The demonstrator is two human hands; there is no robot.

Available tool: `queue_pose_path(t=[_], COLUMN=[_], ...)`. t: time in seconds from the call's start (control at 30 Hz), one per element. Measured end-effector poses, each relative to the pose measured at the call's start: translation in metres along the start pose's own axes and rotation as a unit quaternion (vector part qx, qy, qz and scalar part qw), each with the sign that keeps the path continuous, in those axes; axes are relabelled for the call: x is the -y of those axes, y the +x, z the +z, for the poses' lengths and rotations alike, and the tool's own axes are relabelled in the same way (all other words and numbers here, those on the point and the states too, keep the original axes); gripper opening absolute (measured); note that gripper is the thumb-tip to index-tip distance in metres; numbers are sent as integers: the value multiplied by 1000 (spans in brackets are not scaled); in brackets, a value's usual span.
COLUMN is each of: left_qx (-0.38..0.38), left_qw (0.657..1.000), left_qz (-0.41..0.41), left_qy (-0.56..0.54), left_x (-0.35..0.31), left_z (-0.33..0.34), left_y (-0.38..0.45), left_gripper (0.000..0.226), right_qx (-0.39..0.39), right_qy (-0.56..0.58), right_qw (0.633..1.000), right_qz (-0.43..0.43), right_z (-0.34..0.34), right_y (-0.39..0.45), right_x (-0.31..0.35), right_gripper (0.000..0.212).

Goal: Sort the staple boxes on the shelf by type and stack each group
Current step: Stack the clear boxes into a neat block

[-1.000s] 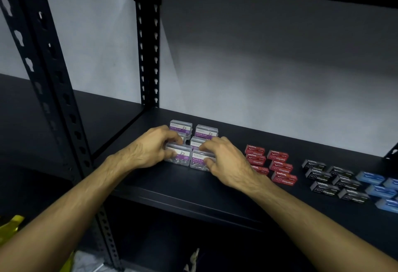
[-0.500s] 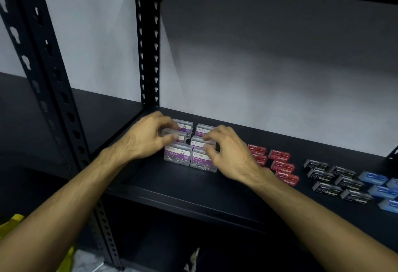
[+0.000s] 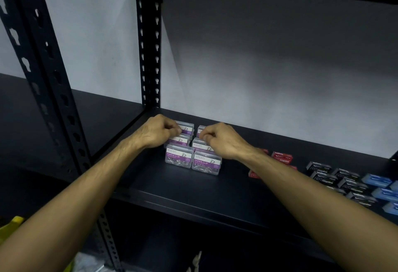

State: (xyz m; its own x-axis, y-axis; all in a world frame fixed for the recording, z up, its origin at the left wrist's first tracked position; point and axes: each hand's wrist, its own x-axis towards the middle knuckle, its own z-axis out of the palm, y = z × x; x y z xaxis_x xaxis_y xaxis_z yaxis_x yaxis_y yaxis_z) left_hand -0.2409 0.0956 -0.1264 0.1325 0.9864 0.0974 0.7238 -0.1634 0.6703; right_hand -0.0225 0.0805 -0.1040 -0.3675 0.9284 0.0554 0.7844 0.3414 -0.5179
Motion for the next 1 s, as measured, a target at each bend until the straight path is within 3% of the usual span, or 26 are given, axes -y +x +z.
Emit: queue_pose_path(t=[0.63,0.73,0.83,0.93,1.0], left_qx=[58,93,149,181,178], left_qw=[997,995,988,982,982], left_qz=[42,35,30,36,46], left_qy=[17,8,31,42,48], left_x=[-10,-12,-12,-7,-4], left_z=[3,-2,-8,-6,-3], left_y=[-4,-10,-14,-13,-12], left_gripper=[14,31,64,79,75], right_qx=[38,61,99,117,114], right_qy=[22,-5,-55,-96,-108], right_qw=[999,998,994,988,987], right_qz=[0,-7,-15,-23,-23], right_z=[-8,-11,-12,-7,-4], right_y=[-18,-23,-24,-22,-20], right_x=[-12,-6,-4,-4,-4], right_gripper=[25,49,78,86,83])
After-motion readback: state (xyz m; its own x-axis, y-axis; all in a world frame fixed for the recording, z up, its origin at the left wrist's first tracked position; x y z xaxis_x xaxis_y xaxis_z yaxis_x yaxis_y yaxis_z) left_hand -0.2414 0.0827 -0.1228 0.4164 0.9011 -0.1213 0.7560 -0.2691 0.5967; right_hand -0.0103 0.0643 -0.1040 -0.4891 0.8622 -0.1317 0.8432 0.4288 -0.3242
